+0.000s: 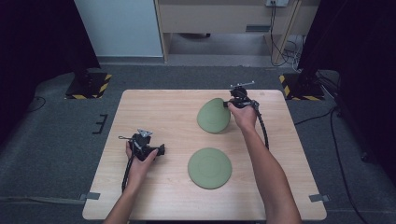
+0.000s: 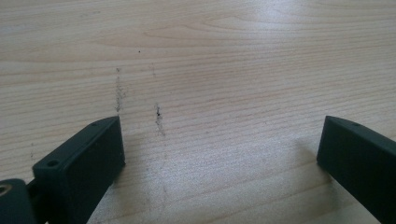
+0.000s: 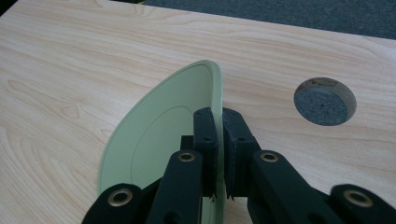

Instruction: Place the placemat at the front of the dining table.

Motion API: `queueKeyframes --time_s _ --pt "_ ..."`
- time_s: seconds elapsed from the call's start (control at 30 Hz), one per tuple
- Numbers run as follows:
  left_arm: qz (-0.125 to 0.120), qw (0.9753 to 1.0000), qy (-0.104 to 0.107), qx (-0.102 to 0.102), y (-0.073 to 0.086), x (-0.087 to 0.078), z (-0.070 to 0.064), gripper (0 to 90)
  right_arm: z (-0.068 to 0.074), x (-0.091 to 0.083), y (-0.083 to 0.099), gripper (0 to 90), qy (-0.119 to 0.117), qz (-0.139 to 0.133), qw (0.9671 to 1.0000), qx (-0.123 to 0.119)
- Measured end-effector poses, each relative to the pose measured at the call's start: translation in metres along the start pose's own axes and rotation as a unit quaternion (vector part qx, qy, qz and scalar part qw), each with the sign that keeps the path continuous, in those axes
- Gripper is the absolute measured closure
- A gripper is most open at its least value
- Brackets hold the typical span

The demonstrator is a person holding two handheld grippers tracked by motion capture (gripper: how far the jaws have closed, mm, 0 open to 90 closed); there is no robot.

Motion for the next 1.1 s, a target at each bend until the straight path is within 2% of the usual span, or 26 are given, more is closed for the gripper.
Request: queueKeyframes --time_s 0.8,0.93,1.1 --pt "0.000 1.0000 0.000 0.001 0.000 0.000 0.000 0.3 -0.023 0.001 0.029 85.7 0.016 0.014 0.9997 0.010" --pt "-0.001 1.0000 0.000 0.002 0.000 0.000 0.000 0.4 -0.031 0.000 0.035 85.6 0.019 0.018 0.9994 0.022" --pt "-0.001 1.0000 0.001 0.002 0.000 0.000 0.000 0.6 -0.032 0.000 0.036 85.5 0.021 0.017 0.9994 0.024"
Point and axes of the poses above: each handheld gripper's, and its own axes: x roughly forward along the jaws, y roughly out of its underside, z roughly to its left, the point moved 7 cm from there along x, roughly forward along the jaws, and after that the axes turned 12 degrees about -z, right-handed, at the moved point
